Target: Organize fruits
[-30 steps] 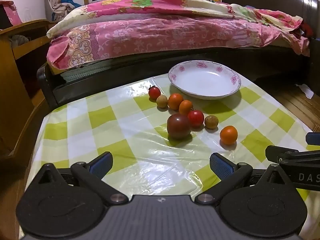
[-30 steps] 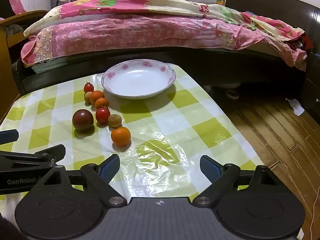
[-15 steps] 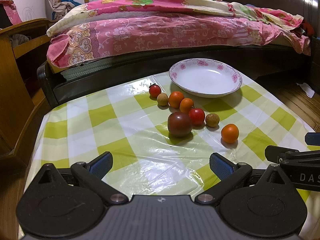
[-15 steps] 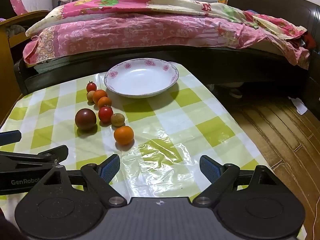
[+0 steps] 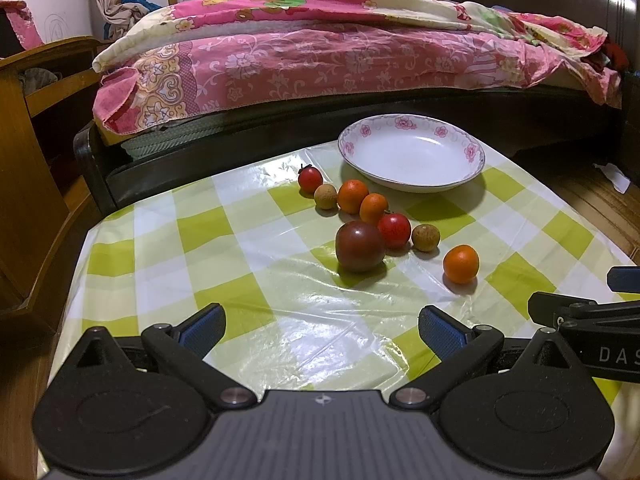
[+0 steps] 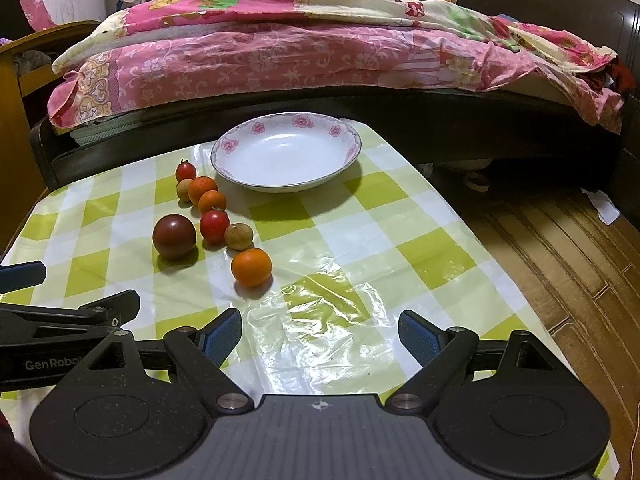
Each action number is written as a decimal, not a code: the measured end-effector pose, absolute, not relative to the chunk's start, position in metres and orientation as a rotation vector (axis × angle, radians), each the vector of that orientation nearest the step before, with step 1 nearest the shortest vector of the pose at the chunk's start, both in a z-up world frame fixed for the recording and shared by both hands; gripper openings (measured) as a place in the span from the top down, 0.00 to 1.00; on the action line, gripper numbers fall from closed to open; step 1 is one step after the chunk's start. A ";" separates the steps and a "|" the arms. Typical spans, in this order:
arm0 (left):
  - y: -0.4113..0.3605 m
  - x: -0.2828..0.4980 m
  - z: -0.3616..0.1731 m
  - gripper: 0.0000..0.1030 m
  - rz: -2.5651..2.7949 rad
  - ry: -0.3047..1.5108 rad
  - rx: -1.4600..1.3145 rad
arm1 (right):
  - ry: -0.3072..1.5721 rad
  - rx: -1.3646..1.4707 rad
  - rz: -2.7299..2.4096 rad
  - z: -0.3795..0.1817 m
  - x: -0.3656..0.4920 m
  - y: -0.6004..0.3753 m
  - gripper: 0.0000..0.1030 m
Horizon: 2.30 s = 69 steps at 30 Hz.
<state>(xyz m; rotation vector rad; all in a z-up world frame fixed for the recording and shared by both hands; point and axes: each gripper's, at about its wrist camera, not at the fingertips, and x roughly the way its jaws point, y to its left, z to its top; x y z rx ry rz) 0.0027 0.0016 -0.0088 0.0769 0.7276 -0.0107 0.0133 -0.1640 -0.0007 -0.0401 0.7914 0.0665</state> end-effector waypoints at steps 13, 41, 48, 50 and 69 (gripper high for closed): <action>0.000 0.002 -0.008 0.00 -0.007 0.726 0.089 | 0.798 -0.031 0.076 0.000 0.013 -0.162 0.23; -0.001 0.001 -0.008 0.00 -0.001 0.728 0.101 | 0.810 -0.026 0.088 -0.001 0.009 -0.157 0.24; -0.001 0.001 -0.008 0.00 -0.001 0.728 0.102 | 0.814 -0.023 0.090 -0.001 0.010 -0.157 0.25; 0.000 0.001 -0.008 0.00 -0.001 0.728 0.102 | 0.814 -0.024 0.090 -0.001 0.010 -0.157 0.25; 0.005 0.035 -0.006 0.00 -0.017 0.750 0.153 | 0.842 -0.049 0.220 0.006 0.046 -0.148 0.33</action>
